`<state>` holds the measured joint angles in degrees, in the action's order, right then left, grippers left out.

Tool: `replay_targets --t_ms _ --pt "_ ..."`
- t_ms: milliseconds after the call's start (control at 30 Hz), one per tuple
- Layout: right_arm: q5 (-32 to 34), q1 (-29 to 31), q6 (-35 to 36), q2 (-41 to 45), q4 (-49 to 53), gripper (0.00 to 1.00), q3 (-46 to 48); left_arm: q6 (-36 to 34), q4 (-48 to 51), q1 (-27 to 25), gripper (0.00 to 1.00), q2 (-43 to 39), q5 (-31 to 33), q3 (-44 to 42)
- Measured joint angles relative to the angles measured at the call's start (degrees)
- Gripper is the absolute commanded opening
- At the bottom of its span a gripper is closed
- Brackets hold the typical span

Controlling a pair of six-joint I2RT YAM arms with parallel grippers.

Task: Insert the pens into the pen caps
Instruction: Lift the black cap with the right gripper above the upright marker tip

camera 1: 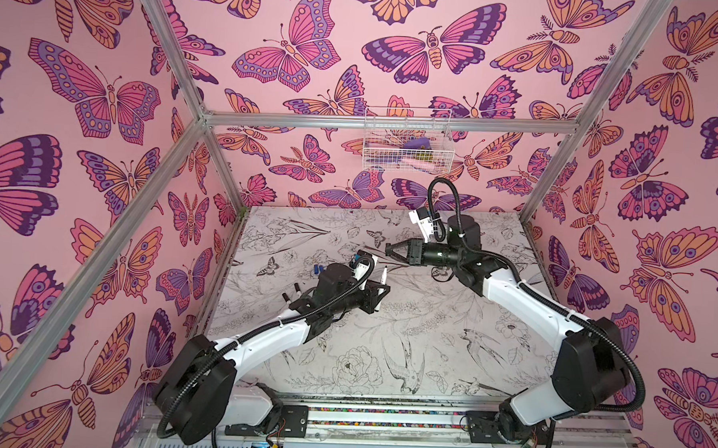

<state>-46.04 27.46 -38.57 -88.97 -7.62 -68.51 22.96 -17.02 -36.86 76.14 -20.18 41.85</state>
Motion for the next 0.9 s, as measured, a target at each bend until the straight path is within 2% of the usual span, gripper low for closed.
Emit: replay_targets --t_ms 433,900 --pt "0.8 0.2 4.1 0.0 4.3 0.02 0.0 0.0 -0.8 0.0 0.0 0.0 1.1 0.5" --pt "1.0 1.7 4.5 -2.3 5.3 0.02 -1.1 0.0 -0.6 0.0 0.0 0.0 1.8 0.4"
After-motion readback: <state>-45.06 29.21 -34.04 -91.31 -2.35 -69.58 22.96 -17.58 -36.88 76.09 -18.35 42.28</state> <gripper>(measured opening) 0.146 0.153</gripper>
